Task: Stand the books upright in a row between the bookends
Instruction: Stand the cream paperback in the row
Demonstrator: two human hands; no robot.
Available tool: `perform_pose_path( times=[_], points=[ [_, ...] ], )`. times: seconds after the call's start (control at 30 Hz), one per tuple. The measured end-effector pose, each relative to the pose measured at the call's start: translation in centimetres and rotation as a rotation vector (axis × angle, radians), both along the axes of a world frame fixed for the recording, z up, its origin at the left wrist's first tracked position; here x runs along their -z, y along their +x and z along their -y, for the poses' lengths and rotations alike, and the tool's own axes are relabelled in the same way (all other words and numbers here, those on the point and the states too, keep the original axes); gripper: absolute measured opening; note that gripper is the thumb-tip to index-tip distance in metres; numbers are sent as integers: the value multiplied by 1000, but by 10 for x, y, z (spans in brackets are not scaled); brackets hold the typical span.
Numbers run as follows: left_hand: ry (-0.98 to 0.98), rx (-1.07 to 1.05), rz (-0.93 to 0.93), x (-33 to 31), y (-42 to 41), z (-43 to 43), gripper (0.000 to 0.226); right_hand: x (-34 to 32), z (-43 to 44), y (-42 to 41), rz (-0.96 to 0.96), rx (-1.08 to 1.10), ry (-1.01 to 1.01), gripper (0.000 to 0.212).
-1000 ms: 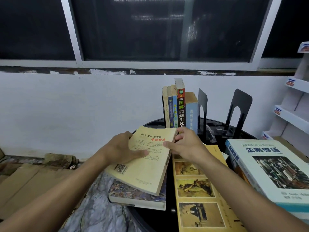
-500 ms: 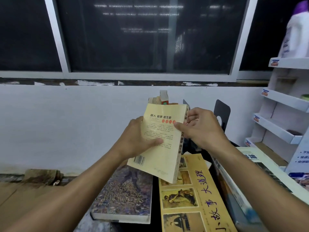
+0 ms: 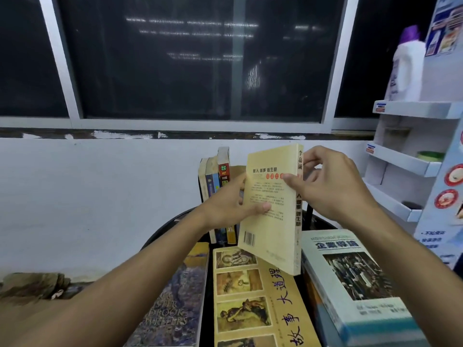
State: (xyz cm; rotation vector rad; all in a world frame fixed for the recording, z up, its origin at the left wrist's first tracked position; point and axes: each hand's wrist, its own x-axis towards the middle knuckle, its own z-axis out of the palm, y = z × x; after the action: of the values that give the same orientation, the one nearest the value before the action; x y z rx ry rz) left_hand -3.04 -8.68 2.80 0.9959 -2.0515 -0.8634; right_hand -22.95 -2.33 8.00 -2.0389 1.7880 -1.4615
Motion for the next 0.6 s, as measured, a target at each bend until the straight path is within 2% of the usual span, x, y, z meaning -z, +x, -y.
perform_pose_path(
  times=[0.1, 0.17, 0.23, 0.3, 0.4, 0.6],
  points=[
    [-16, 4, 71, 2, -4, 7, 65, 1, 0, -5, -30, 28, -5, 23],
    [-81, -73, 154, 4, -6, 16, 70, 3, 2, -8, -27, 42, -4, 23],
    [-224, -208, 201, 5, -8, 25, 67, 6, 4, -10, -21, 53, 5, 24],
    [-424, -311, 208, 4, -8, 34, 49, 8, 5, -11, -21, 65, 8, 24],
    [-664, -486, 365, 1, -7, 46, 36, 9, 6, -10, -34, 72, 3, 22],
    [-644, -580, 644, 5, -3, 61, 34, 8, 10, -2, -55, 68, -20, 22]
  ],
)
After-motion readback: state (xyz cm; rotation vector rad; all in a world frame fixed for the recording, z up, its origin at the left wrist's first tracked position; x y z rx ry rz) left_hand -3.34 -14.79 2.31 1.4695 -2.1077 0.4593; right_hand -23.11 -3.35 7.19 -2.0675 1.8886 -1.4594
